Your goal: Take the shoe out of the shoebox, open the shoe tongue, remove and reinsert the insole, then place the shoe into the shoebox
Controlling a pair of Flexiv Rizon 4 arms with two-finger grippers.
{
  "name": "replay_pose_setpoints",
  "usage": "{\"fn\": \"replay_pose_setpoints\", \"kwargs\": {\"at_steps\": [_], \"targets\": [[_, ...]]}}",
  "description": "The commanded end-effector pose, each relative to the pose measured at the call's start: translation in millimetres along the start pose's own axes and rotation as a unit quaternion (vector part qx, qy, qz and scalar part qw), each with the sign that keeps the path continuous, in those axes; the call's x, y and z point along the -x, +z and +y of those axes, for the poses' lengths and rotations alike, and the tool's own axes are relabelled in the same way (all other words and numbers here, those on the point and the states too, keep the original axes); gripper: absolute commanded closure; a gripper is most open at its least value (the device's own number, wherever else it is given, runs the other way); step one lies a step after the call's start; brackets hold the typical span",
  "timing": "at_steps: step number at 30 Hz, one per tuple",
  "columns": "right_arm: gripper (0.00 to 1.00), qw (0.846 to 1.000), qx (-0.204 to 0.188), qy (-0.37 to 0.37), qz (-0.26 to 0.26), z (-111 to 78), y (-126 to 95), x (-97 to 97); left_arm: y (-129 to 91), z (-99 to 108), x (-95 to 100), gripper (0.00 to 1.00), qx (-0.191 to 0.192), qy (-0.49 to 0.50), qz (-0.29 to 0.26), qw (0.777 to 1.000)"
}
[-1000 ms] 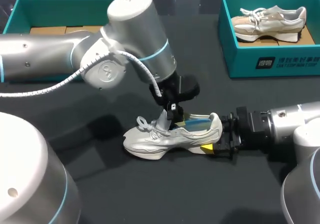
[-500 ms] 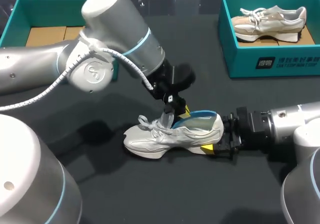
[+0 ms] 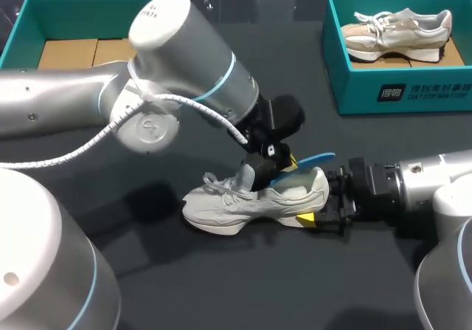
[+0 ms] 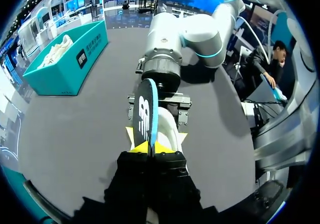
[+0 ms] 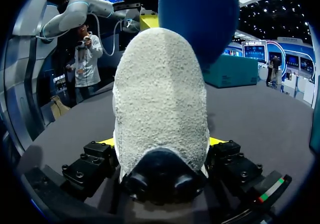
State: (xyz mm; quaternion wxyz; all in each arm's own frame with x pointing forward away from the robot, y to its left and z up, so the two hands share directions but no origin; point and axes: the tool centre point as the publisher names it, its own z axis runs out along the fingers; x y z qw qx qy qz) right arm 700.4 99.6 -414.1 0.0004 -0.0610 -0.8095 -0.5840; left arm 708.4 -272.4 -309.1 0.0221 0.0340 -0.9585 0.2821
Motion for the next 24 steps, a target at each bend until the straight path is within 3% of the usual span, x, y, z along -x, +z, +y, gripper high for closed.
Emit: {"fn": "replay_pose_setpoints", "kwargs": {"at_steps": [1,3,5,10,18,24], "targets": [[1.00,1.000,-0.002,0.000,0.000,1.5,0,-1.4,10,-10,-2.8,1.00,0.008,-0.002,-0.023,1.000],[1.00,1.000,-0.002,0.000,0.000,1.5,0,-1.4,9,-12,-2.3,1.00,0.005,0.000,-0.032,0.999],[1.00,1.000,-0.002,0.000,0.000,1.5,0,-1.4,8,-12,-2.0,0.76,0.003,0.001,-0.038,0.999],[1.00,1.000,-0.002,0.000,0.000,1.5,0,-1.4,3,-8,-4.7,0.53,-0.009,0.005,-0.060,0.998],[1.00,1.000,-0.002,0.000,0.000,1.5,0,-1.4,5,3,-14.8,0.51,-0.026,0.021,-0.097,0.995],[1.00,1.000,-0.002,0.000,0.000,1.5,0,-1.4,11,3,-10.7,0.52,-0.033,0.015,-0.110,0.993]]}}
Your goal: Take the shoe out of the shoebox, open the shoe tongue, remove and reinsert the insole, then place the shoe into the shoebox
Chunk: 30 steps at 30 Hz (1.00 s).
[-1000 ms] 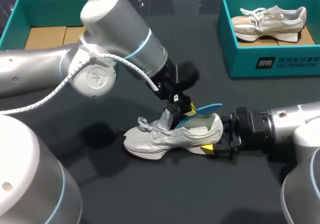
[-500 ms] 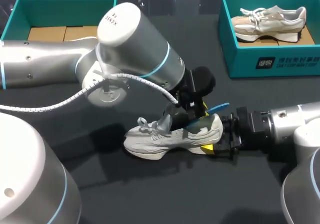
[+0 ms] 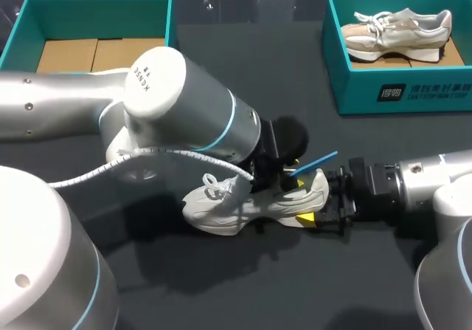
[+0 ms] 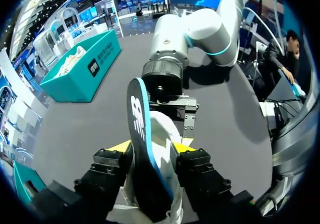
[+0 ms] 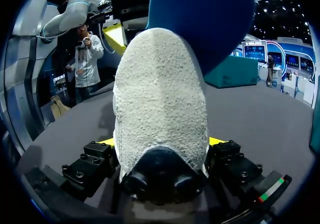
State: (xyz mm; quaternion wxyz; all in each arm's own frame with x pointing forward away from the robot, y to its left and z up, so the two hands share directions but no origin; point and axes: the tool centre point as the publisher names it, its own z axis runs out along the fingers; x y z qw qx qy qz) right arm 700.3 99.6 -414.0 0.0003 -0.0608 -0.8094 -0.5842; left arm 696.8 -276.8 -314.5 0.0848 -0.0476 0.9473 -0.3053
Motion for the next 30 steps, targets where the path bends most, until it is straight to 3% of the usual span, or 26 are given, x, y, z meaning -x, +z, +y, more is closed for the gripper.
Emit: {"fn": "replay_pose_setpoints", "kwargs": {"at_steps": [1,17,20,23,24,30], "targets": [[1.00,1.000,-0.002,0.001,0.000,1.3,0,-1.4,6,3,0.6,0.53,-0.003,-0.004,-0.006,1.000],[1.00,1.000,-0.002,0.001,0.000,1.3,0,-1.4,31,0,0.6,0.59,0.004,-0.012,-0.036,0.999],[1.00,1.000,-0.002,0.001,0.000,1.3,0,-1.4,34,0,3.5,0.70,0.005,-0.016,-0.041,0.999],[1.00,1.000,-0.002,0.001,0.000,1.3,0,-1.4,36,-1,8.3,0.87,0.005,-0.023,-0.044,0.999],[1.00,1.000,-0.002,0.001,0.000,1.3,0,-1.4,36,-1,11.0,1.00,0.005,-0.025,-0.045,0.999],[1.00,1.000,-0.002,0.001,0.000,1.3,0,-1.4,31,-7,19.1,1.00,0.019,-0.048,-0.006,0.999]]}}
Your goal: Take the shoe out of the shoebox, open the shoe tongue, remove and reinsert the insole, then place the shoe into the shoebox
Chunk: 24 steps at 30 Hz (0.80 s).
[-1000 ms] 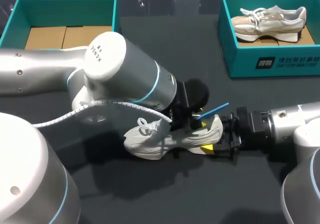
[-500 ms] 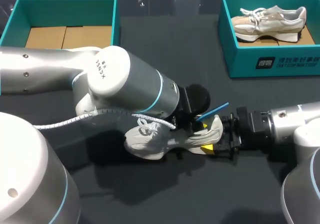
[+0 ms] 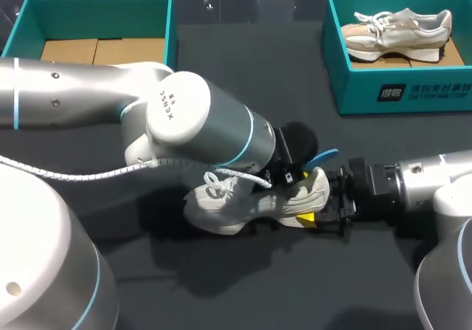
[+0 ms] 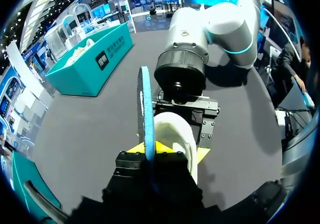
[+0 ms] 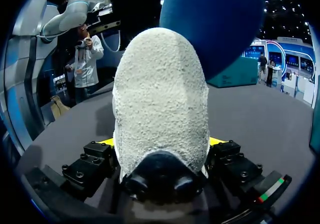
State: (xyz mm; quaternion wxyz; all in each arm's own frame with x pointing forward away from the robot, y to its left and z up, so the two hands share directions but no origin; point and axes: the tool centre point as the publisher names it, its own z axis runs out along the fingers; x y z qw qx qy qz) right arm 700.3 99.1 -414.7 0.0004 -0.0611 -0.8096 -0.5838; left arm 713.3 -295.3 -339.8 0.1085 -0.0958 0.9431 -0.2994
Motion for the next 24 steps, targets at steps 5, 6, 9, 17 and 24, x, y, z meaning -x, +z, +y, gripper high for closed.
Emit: {"fn": "replay_pose_setpoints", "kwargs": {"at_steps": [5,6,9,17,24], "targets": [[1.00,1.000,-0.002,0.000,0.000,2.2,0,-1.4,-27,-22,7.7,1.00,0.005,-0.013,0.082,0.997],[1.00,1.000,-0.002,0.000,0.000,2.2,0,-1.4,-33,-25,6.4,1.00,0.002,-0.012,0.092,0.996],[1.00,1.000,-0.002,0.000,0.000,2.2,0,-1.4,-49,-37,4.5,1.00,-0.005,-0.011,0.126,0.992],[1.00,1.000,-0.002,0.000,0.000,2.2,0,-1.4,-74,-58,0.9,1.00,-0.003,-0.018,0.175,0.984],[1.00,1.000,-0.002,0.000,0.000,2.2,0,-1.4,-74,-58,0.9,1.00,-0.003,-0.018,0.175,0.984]]}}
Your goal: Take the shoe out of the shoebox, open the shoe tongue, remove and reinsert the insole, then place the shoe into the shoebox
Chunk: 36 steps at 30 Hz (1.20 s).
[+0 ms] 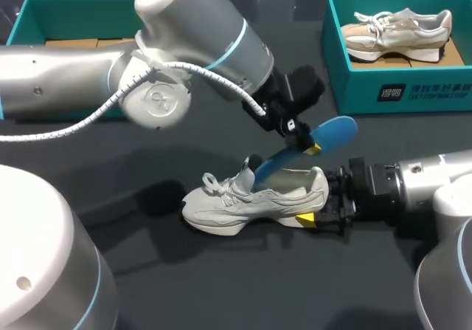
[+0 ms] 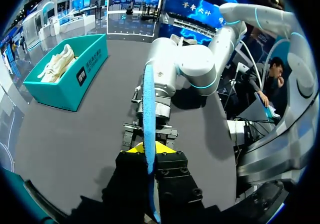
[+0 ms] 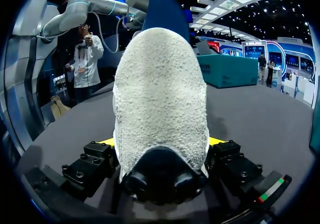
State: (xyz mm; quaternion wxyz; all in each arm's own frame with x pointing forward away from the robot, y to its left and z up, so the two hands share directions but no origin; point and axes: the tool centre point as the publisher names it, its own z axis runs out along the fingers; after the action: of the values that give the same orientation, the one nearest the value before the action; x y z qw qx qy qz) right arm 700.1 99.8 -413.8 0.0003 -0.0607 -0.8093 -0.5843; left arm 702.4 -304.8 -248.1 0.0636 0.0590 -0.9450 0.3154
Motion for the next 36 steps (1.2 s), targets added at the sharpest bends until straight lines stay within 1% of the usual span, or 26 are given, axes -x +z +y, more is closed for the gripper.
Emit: {"fn": "replay_pose_setpoints", "kwargs": {"at_steps": [1,2,3,5,6,8,11,13,27,28,29,30,31,32,33,34,35,36], "targets": [[1.00,1.000,-0.002,0.001,0.000,1.2,0,-1.1,-3,2,-0.9,1.00,-0.001,0.000,0.000,1.000],[1.00,1.000,-0.002,0.001,0.000,1.2,0,-1.1,-1,3,-1.1,1.00,-0.006,-0.006,0.022,1.000],[1.00,1.000,-0.002,0.001,0.000,1.2,0,-1.1,-7,0,-2.7,1.00,-0.030,-0.022,0.049,0.998],[1.00,1.000,-0.002,0.001,0.000,1.2,0,-1.1,-24,-9,-8.1,1.00,-0.075,-0.022,0.060,0.995],[1.00,1.000,-0.002,0.001,0.000,1.2,0,-1.1,-30,-13,-9.6,1.00,-0.087,-0.027,0.068,0.994],[1.00,1.000,-0.002,0.001,0.000,1.2,0,-1.1,-52,-26,-15.4,1.00,-0.136,-0.034,0.073,0.987],[1.00,1.000,-0.002,0.001,0.000,1.2,0,-1.1,-82,-36,-24.4,1.00,-0.181,-0.045,0.086,0.979],[1.00,1.000,-0.002,0.001,0.000,1.2,0,-1.1,-123,-44,-34.5,1.00,-0.222,-0.062,0.110,0.967],[1.00,1.000,-0.002,0.001,0.000,1.2,0,-1.1,-123,-44,-34.5,1.00,-0.222,-0.062,0.110,0.967],[1.00,1.000,-0.002,0.001,0.000,1.2,0,-1.1,-132,-44,-41.3,1.00,-0.242,-0.061,0.094,0.964],[1.00,1.000,-0.002,0.001,0.000,1.2,0,-1.1,-140,-45,-46.4,1.00,-0.270,-0.066,0.113,0.954],[1.00,1.000,-0.002,0.001,0.000,1.2,0,-1.1,-149,-47,-50.8,1.00,-0.290,-0.077,0.133,0.945],[1.00,1.000,-0.002,0.001,0.000,1.2,0,-1.1,-157,-48,-55.5,1.00,-0.310,-0.077,0.132,0.938],[1.00,1.000,-0.002,0.001,0.000,1.2,0,-1.1,-166,-50,-60.4,1.00,-0.331,-0.081,0.144,0.929],[1.00,1.000,-0.002,0.001,0.000,1.2,0,-1.1,-173,-51,-64.8,1.00,-0.343,-0.085,0.160,0.922],[1.00,1.000,-0.002,0.001,0.000,1.2,0,-1.1,-185,-54,-72.4,1.00,-0.368,-0.087,0.164,0.911],[1.00,1.000,-0.002,0.001,0.000,1.2,0,-1.1,-190,-55,-77.5,1.00,-0.379,-0.087,0.166,0.906],[1.00,1.000,-0.002,0.001,0.000,1.2,0,-1.1,-200,-56,-87.8,1.00,-0.394,-0.095,0.181,0.896]]}}
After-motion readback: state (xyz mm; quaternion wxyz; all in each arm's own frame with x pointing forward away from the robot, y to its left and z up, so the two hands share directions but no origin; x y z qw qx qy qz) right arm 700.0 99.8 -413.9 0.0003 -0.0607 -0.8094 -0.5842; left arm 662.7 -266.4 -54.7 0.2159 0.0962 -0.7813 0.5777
